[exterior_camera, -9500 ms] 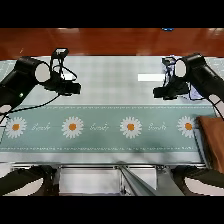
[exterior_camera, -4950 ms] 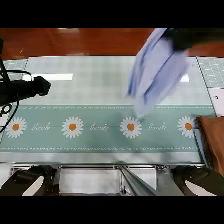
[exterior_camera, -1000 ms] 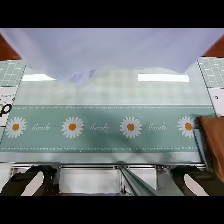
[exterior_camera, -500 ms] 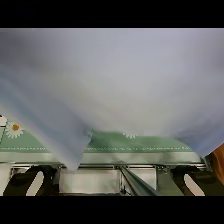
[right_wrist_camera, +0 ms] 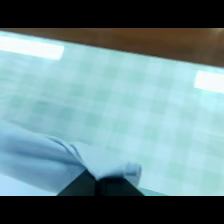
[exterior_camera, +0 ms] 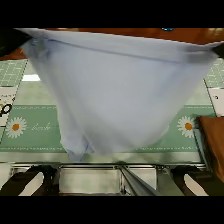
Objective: Fold the shirts.
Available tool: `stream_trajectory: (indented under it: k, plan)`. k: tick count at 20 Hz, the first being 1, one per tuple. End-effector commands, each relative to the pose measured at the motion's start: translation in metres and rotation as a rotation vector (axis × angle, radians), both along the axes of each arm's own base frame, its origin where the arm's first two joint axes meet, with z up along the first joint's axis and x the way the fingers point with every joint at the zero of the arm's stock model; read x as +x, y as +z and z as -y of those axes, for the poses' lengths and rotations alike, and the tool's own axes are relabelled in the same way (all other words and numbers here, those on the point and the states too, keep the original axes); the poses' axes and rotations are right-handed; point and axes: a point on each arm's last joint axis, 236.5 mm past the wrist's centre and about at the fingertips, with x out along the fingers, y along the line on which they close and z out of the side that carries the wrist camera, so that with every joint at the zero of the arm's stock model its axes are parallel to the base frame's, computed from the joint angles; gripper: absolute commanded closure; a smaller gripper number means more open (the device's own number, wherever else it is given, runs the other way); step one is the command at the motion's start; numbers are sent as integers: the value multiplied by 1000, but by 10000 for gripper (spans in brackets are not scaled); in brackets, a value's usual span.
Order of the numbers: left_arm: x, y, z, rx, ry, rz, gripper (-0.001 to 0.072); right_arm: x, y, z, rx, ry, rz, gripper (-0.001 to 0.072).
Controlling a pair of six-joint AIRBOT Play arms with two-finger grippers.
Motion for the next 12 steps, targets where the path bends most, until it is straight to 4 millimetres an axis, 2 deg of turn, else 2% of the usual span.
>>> stream_trajectory:
  k: [1,3,5,7,9,10,11,12]
  plan:
    - [103,-80,1,-45,84,-87,687,84,-79,11,-35,-48,-95,687]
    - [145,-124,11,-49,101,-139,687,127,-126,3,19,-59,-144,686]
    - [174,-161,20,-48,108,-177,687,161,-170,1,73,-107,-181,685]
    - [185,-193,30,-41,96,-227,687,181,-214,-1,133,-166,-246,685]
    - [185,-218,30,-40,90,-290,678,184,-248,-8,163,-176,-337,683]
    - [182,-227,27,-36,81,-323,534,184,-258,-10,173,-174,-369,571]
    - [175,-233,24,-32,62,-361,204,183,-263,-11,183,-170,-391,331]
    - [164,-239,16,-19,41,-412,198,181,-262,-7,180,-171,-409,312]
